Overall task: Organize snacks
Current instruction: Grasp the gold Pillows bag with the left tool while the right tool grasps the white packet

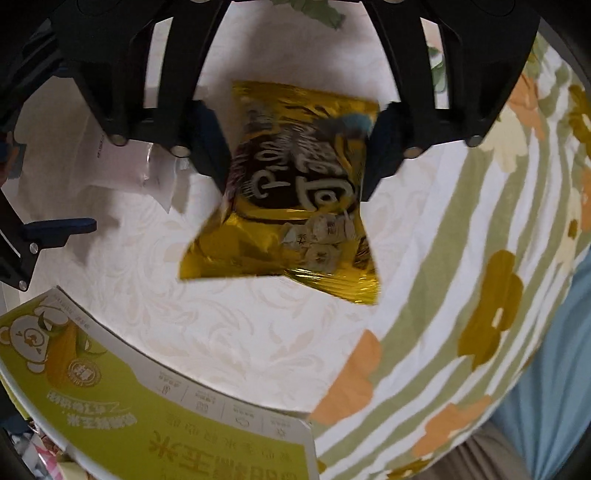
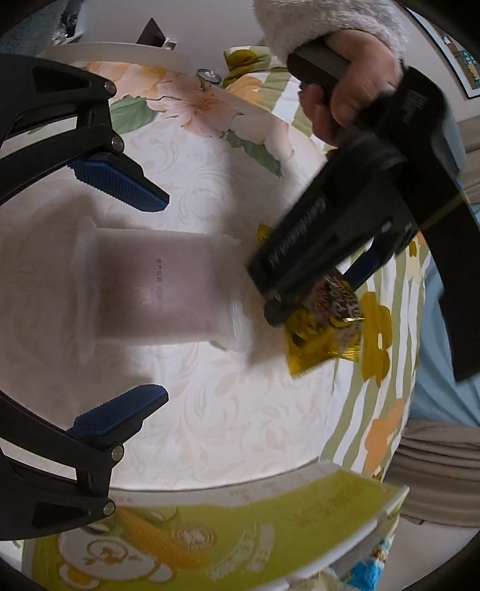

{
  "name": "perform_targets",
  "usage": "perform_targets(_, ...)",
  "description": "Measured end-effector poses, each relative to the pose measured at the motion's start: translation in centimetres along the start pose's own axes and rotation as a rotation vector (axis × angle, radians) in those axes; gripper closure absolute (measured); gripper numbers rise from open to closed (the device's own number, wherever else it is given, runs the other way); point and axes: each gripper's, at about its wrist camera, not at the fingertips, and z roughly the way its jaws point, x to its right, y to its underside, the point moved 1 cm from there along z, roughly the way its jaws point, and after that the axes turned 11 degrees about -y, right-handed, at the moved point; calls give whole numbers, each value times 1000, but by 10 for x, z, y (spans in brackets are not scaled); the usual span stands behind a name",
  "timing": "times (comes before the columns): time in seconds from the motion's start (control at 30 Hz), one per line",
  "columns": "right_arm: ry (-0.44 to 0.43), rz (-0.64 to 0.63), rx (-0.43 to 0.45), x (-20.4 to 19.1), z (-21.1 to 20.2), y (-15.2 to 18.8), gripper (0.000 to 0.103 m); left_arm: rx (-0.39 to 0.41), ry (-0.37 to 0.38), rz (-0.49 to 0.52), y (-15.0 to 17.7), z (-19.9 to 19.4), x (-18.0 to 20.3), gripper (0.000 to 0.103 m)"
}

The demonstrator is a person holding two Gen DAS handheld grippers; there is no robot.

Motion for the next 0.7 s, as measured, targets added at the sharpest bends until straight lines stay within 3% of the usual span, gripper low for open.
perform_targets(0.23, -4, -15, -11, -1, 7, 2, 10, -29, 17, -119, 17, 2, -13, 53)
perform_targets(0.57, 9, -35, -14, 1, 14, -2, 10, -93, -22, -302, 83, -14, -6, 53)
perform_targets(0.7, 10, -43, -26, 0, 16, -2, 17, -115, -31, -406, 104, -20, 0, 53)
